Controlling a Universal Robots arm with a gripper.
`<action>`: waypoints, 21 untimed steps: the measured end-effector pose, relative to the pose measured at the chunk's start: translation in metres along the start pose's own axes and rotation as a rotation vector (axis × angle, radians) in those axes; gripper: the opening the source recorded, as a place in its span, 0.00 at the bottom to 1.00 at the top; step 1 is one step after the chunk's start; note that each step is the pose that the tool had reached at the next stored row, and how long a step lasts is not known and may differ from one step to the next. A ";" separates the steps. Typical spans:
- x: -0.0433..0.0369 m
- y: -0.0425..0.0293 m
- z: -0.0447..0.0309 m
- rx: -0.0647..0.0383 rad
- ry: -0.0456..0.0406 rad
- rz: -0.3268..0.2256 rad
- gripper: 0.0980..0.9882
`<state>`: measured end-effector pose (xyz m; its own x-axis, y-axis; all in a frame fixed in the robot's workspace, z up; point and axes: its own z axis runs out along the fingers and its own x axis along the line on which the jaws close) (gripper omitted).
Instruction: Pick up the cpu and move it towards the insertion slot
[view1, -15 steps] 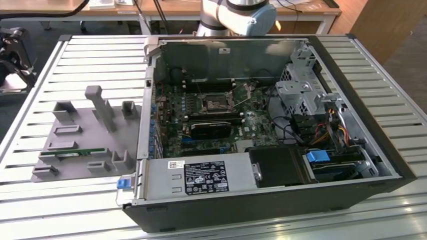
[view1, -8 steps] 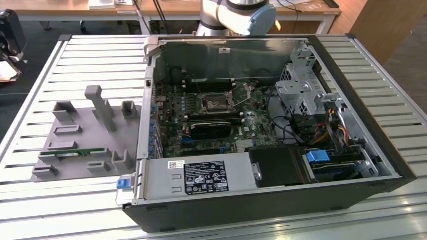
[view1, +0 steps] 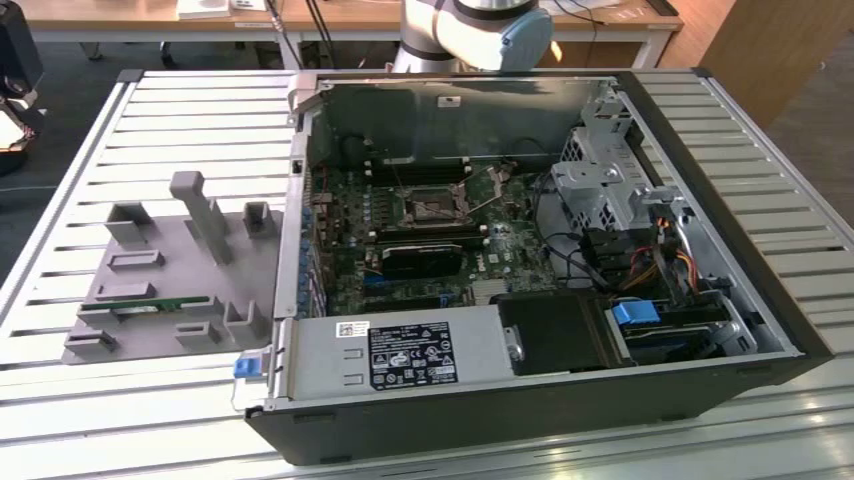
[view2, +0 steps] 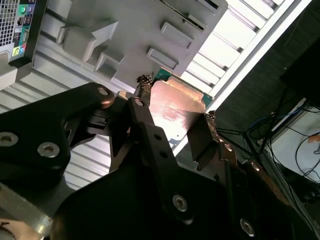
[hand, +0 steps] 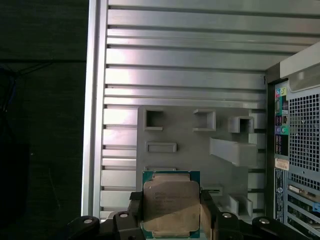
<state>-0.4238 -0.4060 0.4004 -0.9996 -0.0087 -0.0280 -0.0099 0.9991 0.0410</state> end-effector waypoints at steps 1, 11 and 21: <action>-0.0004 0.0000 -0.0001 0.000 0.0001 0.000 0.50; -0.0276 -0.0003 0.0007 0.000 0.0004 0.000 0.50; -0.0708 -0.0007 0.0018 0.000 0.0020 0.000 0.50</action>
<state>-0.3530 -0.4060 0.4005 -0.9996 -0.0088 -0.0260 -0.0098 0.9991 0.0409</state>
